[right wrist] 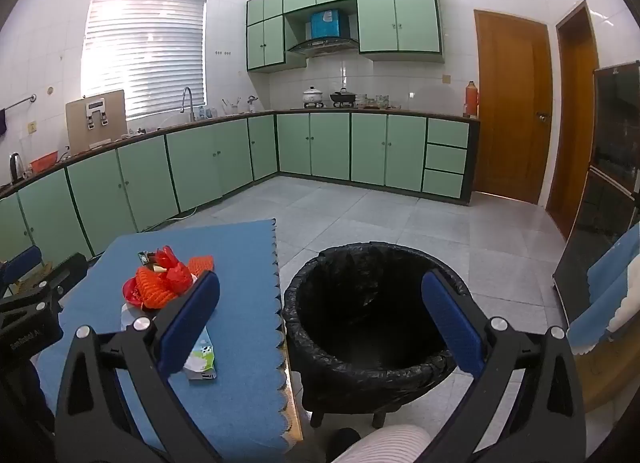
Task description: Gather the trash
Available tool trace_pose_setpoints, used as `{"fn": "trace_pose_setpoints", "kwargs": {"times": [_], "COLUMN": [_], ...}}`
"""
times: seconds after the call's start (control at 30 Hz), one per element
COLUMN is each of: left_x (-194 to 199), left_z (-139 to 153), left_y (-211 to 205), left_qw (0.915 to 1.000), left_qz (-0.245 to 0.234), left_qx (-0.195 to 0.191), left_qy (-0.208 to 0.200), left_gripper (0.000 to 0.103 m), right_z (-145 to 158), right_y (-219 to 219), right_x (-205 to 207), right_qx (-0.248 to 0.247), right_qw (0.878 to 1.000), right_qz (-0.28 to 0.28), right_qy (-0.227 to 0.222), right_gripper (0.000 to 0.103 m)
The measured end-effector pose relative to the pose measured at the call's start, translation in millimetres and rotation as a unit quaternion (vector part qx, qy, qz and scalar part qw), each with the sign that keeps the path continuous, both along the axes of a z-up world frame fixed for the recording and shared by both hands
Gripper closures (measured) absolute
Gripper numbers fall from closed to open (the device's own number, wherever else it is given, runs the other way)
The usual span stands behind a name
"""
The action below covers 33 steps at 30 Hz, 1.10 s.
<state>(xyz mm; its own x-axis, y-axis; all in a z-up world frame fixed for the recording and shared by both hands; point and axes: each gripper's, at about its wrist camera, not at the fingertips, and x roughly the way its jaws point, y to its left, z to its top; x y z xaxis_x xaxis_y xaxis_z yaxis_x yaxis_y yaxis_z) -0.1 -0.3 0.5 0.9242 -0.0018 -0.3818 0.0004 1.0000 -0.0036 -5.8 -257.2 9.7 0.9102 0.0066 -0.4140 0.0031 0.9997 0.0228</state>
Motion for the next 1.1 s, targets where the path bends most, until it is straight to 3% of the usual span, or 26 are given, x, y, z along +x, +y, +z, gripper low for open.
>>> {"fn": "trace_pose_setpoints", "kwargs": {"times": [0.43,1.1], "left_x": [-7.9,-6.5], "left_z": [15.1,10.5], "left_y": [6.7,5.4], "left_qw": [1.0,0.9999], "left_qz": [0.006,0.009], "left_qx": [0.002,0.003], "left_qy": [-0.005,-0.009], "left_gripper": [0.006,0.006], "right_z": [-2.9,-1.7], "right_y": [6.4,4.4], "right_x": [0.5,0.3], "right_qx": [0.0,0.001], "right_qw": [1.0,1.0], "right_qz": [0.002,0.002], "right_qy": [-0.003,-0.003], "right_gripper": [0.005,0.005]}}
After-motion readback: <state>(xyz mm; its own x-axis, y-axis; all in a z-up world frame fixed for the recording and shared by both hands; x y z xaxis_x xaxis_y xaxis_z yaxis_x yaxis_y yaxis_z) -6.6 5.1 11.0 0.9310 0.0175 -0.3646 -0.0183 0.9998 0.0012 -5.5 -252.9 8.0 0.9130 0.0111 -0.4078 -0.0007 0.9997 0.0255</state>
